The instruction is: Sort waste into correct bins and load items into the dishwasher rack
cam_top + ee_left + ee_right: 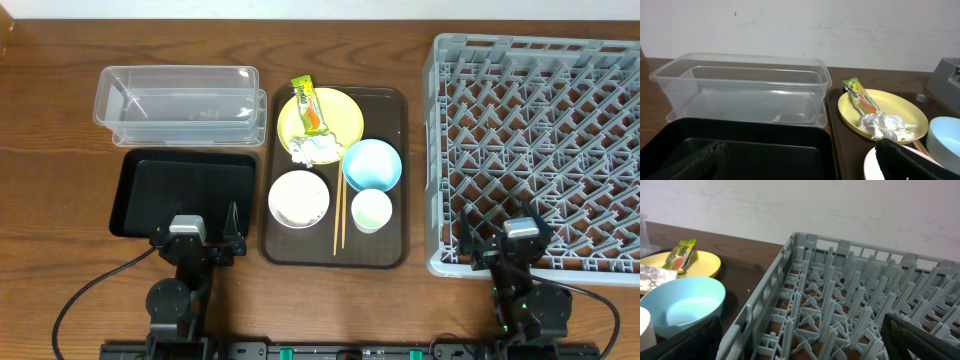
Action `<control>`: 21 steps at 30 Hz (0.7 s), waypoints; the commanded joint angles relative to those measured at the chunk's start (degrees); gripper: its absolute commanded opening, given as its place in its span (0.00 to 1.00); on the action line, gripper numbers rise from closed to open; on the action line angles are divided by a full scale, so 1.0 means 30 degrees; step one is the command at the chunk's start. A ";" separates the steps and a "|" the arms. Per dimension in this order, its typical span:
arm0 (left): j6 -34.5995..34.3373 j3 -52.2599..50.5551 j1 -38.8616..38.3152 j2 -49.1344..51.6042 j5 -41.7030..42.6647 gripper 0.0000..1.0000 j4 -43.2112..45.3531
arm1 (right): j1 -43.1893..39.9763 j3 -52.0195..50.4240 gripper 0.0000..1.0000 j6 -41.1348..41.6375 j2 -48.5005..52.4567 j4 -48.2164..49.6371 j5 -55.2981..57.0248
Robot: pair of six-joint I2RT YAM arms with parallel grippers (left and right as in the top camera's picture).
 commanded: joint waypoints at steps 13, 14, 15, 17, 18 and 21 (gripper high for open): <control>0.0291 -0.0087 0.0095 0.0299 0.0619 0.96 -0.0867 | 0.0138 0.0007 0.99 0.1406 -0.0095 0.0000 -0.0058; 0.0197 0.0022 0.0095 0.0474 0.0612 0.96 -0.0925 | 0.0138 0.0036 0.99 0.1457 -0.0095 0.0007 -0.0051; -0.0007 0.0168 0.0095 0.0692 0.0612 0.96 -0.0940 | 0.0138 0.0109 0.99 0.1464 -0.0095 -0.0109 0.0007; -0.0211 0.0612 0.0095 0.1370 0.0612 0.96 -0.0984 | 0.0138 0.0444 0.99 0.1603 -0.0007 -0.0313 0.0466; -0.0211 0.0882 0.0095 0.1814 0.0612 0.96 -0.0984 | 0.0138 0.0685 0.99 0.1734 0.0117 -0.0393 0.0823; -0.0219 0.1953 0.0095 0.3475 0.0619 0.96 -0.1064 | 0.0131 0.1588 0.99 0.1807 0.0882 -0.0772 0.1596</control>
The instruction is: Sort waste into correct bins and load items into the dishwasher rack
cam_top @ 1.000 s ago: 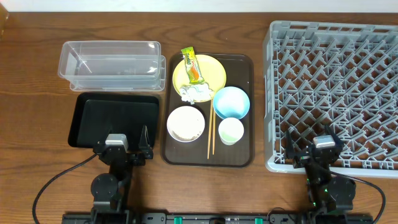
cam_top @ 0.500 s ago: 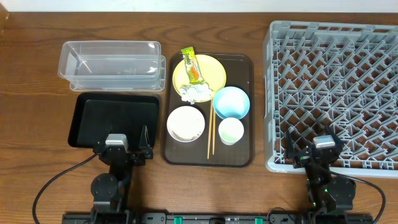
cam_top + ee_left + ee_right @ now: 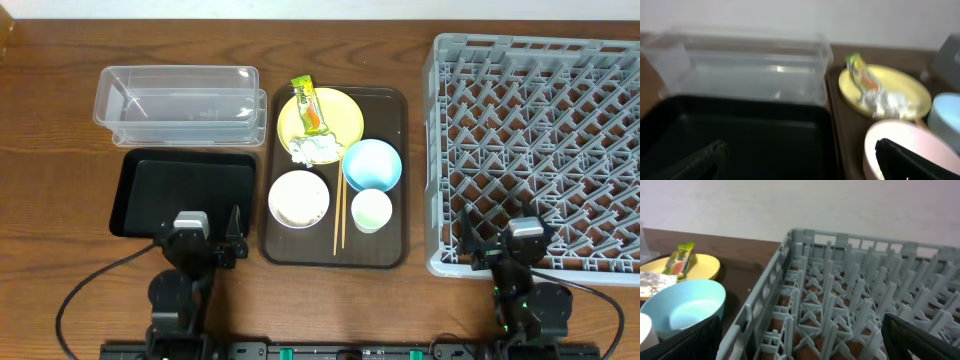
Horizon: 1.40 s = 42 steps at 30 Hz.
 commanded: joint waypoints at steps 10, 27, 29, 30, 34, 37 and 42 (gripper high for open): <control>-0.1188 0.7970 0.0095 0.9428 0.0401 0.96 -0.3854 | 0.0124 0.6353 0.99 0.0568 0.8655 -0.1399 0.1195; -0.1188 1.9569 0.0095 2.1456 0.2630 0.96 -1.6531 | 0.0131 1.5977 0.99 0.0670 2.0458 -0.9202 0.0102; -0.1188 1.9547 0.0095 2.1901 0.3118 0.96 -1.6524 | 0.0131 1.5977 0.99 0.0678 2.0451 -0.9187 0.0102; -0.1188 1.9547 0.0095 2.2076 0.3395 0.96 -1.6429 | 0.0131 1.5985 0.99 0.0809 2.0422 -0.9165 0.0087; -0.1195 1.9555 0.0087 2.2352 0.3905 0.96 -1.4906 | 0.0124 1.5977 0.99 0.0874 2.0414 -0.9092 0.0102; -0.1260 1.9555 0.0015 2.2360 0.4357 0.96 -1.2684 | 0.0131 1.5977 0.99 0.0882 2.0414 -0.9100 0.0102; -0.1253 1.9722 -0.0918 2.3008 0.3920 0.95 -0.9078 | 0.0124 1.5977 0.99 0.0867 2.0414 -0.9012 0.0109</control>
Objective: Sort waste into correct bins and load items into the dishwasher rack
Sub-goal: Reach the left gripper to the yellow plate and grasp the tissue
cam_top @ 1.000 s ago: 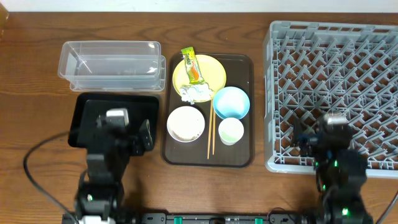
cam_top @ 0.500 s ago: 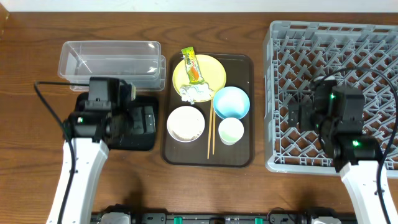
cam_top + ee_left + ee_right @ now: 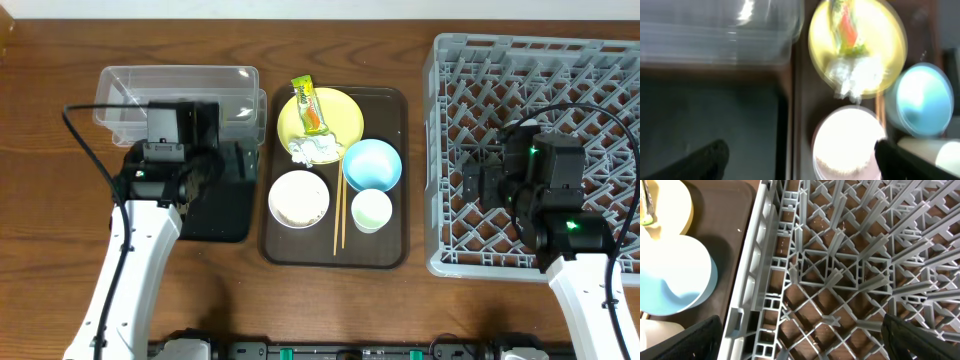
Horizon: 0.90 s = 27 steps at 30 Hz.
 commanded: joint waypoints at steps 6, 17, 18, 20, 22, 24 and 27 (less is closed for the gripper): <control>-0.0153 0.0656 -0.2120 0.2404 -0.1086 0.95 0.4597 | 0.0131 0.0372 0.99 0.0262 -0.0044 0.0066 -0.0138; -0.0146 0.0648 -0.4670 0.7337 -0.1093 0.90 0.8663 | 0.0124 0.0372 0.99 0.0255 -0.0007 0.0051 -0.0131; -0.0146 0.0648 -0.4743 0.7774 -0.1093 0.90 0.8714 | 0.0124 0.0364 0.99 0.0255 -0.0007 0.0051 -0.0131; -0.0153 0.0648 -0.4787 0.8510 -0.1078 0.89 0.8750 | 0.0124 0.0364 0.99 0.0262 -0.0007 0.0051 -0.0131; -0.0153 0.0648 -0.4787 0.9165 -0.1078 0.87 0.8750 | 0.0124 0.0364 0.99 0.0255 -0.0007 0.0044 -0.0131; -0.0160 0.0648 -0.4787 0.9624 -0.1071 0.84 0.8743 | 0.0124 0.0364 0.99 0.0255 -0.0007 0.0044 -0.0131; -0.0160 0.0648 -0.4801 0.9945 -0.1071 0.78 0.8750 | 0.0124 0.0364 0.99 0.0262 -0.0007 0.0051 -0.0131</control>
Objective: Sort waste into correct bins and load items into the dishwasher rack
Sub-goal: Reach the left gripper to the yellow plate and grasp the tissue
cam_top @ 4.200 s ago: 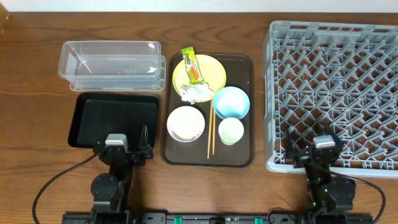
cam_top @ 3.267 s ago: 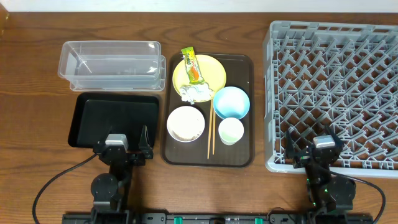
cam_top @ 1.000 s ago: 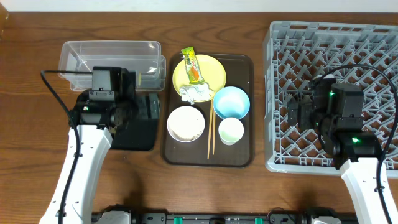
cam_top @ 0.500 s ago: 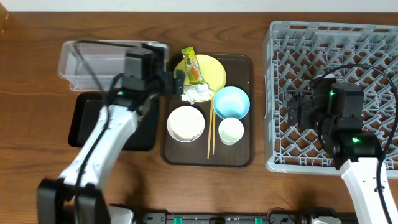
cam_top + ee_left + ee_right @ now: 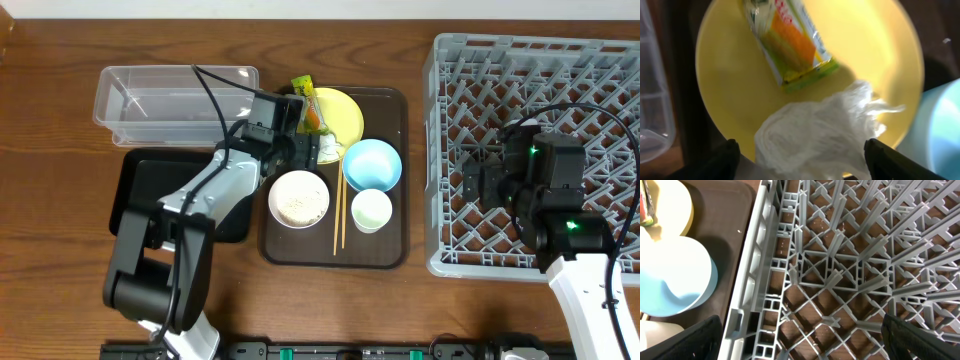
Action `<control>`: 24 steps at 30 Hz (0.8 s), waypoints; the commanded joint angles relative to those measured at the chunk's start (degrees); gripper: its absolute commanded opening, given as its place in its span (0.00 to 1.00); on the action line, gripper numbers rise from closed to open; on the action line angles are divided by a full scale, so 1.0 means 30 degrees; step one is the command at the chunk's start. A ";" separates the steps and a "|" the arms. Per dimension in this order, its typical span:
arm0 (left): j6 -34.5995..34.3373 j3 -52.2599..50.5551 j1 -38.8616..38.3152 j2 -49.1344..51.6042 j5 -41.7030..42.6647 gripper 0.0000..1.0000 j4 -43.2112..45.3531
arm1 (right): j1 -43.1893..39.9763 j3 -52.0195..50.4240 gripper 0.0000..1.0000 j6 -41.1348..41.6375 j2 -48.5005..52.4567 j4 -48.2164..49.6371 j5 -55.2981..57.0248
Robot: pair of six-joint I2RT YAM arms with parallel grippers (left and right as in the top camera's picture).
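Observation:
A yellow plate [image 5: 860, 60] on the brown tray [image 5: 390, 255] holds a green-orange snack wrapper [image 5: 790, 45] and a crumpled white tissue [image 5: 815, 132]. My left gripper [image 5: 802, 167] is open low over the plate, its fingers either side of the tissue, seen in the overhead view as left gripper [image 5: 308, 150]. The tray also carries a white bowl [image 5: 298, 198], a blue bowl [image 5: 371, 164], a white cup [image 5: 371, 210] and chopsticks [image 5: 338, 215]. My right gripper [image 5: 802, 345] hangs open and empty over the left part of the grey dishwasher rack [image 5: 560, 100].
A clear plastic bin [image 5: 150, 100] stands at the back left, and a black bin [image 5: 150, 190] lies in front of it. The left arm stretches across the black bin's right side. The rack's left wall [image 5: 755, 270] sits right beside the tray.
My left gripper has moved right, from above the black and clear bins to low over the yellow plate, with the tissue between its open fingers. The right arm has not moved.
Both arms first sat folded at the table's front edge, grippers open. Then the left was raised over the bins and the right over the rack's left part. Now the left straddles the tissue on the plate, and nothing on the tray has shifted.

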 commanded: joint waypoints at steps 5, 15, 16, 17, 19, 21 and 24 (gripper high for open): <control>-0.0036 0.0423 -0.0022 0.0240 -0.0087 0.66 0.0015 | 0.0124 0.0357 0.99 0.0255 -0.0007 -0.0007 -0.0131; -0.0036 0.0386 -0.0022 0.0299 -0.0087 0.25 0.0015 | 0.0124 0.0357 0.99 0.0262 0.0000 -0.0015 -0.0131; -0.0036 0.0386 -0.0022 0.0299 -0.0087 0.22 0.0015 | 0.0124 0.0357 0.99 0.0262 0.0000 -0.0015 -0.0131; -0.0036 0.0386 -0.0022 0.0299 -0.0087 0.19 0.0022 | 0.0124 0.0357 0.99 0.0255 0.0000 -0.0015 -0.0131; -0.0036 0.0386 -0.0022 0.0299 -0.0087 0.10 0.0029 | 0.0124 0.0357 0.99 0.0255 0.0000 -0.0015 -0.0131; -0.0036 0.0393 -0.0022 0.0291 -0.0095 0.06 0.0058 | 0.0124 0.0357 0.99 0.0255 0.0000 -0.0015 -0.0131; -0.0036 0.0415 0.0000 0.0073 -0.0102 0.06 0.0095 | 0.0124 0.0357 0.99 0.0255 0.0000 -0.0015 -0.0131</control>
